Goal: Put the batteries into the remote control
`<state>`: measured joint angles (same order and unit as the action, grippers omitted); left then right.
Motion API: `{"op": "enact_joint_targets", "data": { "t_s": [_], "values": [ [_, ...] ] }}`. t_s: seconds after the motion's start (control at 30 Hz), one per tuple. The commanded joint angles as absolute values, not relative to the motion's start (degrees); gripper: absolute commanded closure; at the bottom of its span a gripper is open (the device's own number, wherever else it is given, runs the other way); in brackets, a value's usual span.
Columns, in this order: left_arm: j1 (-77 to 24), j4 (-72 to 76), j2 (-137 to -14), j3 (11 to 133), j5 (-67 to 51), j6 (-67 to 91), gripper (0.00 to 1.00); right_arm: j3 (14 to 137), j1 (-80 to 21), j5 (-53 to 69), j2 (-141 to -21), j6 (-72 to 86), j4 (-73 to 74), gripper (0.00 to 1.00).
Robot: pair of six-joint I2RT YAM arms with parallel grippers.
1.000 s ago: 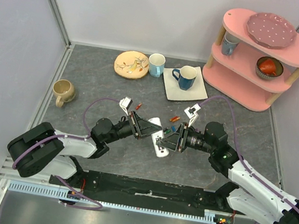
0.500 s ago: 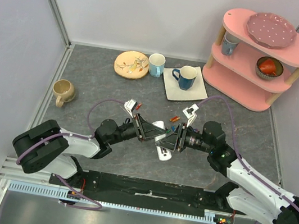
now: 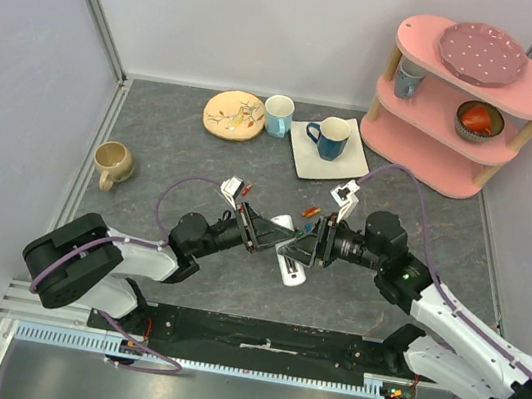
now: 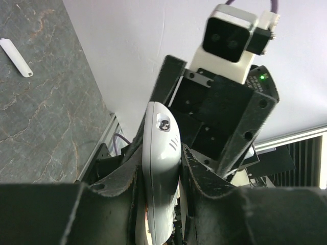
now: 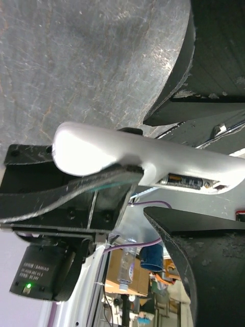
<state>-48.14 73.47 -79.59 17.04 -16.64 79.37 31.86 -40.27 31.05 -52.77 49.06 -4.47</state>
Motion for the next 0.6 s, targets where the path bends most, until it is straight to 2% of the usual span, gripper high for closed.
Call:
{"op": "enact_joint_targets", "data": {
  "t_s": [0.0,0.2,0.4,0.57],
  "values": [
    [-48.08,95.28,-80.07,16.79,-16.61,77.17,0.98,36.91,-40.34,27.78,-50.01,43.77,3.15,0.26],
    [-47.46,95.01,-80.25,16.52,-16.44,76.99,0.98,39.37,-40.34,25.49,-47.9,39.56,10.01,0.24],
    [-47.2,94.92,-79.54,16.96,-17.14,77.25,0.98,37.97,-40.25,24.79,-47.2,38.06,12.04,0.31],
    [-47.2,94.66,-79.1,16.87,-16.96,77.26,0.98,37.44,-40.25,24.0,-47.02,37.53,12.65,0.33]
  ]
}}
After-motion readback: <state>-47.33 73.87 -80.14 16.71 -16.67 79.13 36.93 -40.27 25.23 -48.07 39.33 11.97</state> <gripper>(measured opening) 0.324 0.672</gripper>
